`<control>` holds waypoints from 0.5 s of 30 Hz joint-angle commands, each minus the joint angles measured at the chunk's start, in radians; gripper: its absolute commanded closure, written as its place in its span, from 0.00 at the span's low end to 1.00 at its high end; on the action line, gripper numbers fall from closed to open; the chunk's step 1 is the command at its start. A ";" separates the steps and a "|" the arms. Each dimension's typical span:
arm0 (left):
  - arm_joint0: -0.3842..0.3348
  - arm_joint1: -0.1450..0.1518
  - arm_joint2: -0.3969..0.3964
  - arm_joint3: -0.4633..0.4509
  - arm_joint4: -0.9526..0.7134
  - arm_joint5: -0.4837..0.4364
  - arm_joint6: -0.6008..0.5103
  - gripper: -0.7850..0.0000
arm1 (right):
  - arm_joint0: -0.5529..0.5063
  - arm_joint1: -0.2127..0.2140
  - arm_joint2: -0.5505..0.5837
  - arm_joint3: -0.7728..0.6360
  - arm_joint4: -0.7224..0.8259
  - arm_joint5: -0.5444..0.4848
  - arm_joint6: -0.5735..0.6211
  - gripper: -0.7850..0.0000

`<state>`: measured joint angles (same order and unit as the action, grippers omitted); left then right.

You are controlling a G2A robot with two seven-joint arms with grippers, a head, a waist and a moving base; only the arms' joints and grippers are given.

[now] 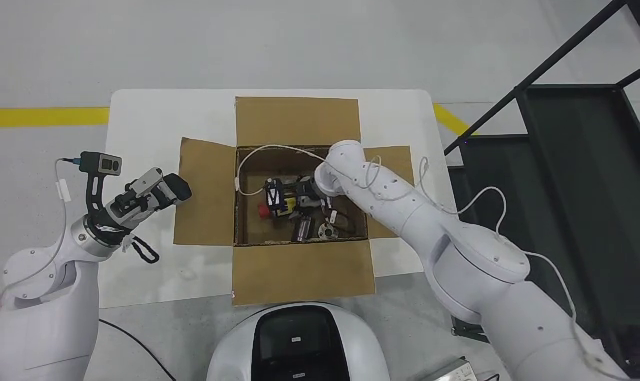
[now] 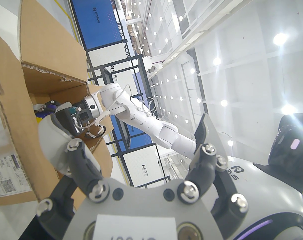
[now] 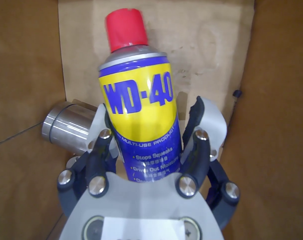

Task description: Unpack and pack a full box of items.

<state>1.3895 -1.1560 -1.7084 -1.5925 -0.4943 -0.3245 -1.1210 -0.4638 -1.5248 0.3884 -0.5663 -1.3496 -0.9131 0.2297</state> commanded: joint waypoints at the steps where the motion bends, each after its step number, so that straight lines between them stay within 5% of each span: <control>1: 0.000 0.000 0.000 0.000 0.000 0.000 0.000 0.00 | 0.003 -0.005 -0.002 0.010 -0.005 -0.002 0.001 0.96; 15: 0.000 0.000 0.000 0.000 0.000 0.000 0.000 0.00 | 0.007 0.004 0.017 -0.003 -0.048 -0.029 -0.052 1.00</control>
<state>1.3895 -1.1560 -1.7084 -1.5925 -0.4943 -0.3245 -1.1210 -0.4548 -1.5253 0.3989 -0.5603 -1.3978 -0.9413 0.1899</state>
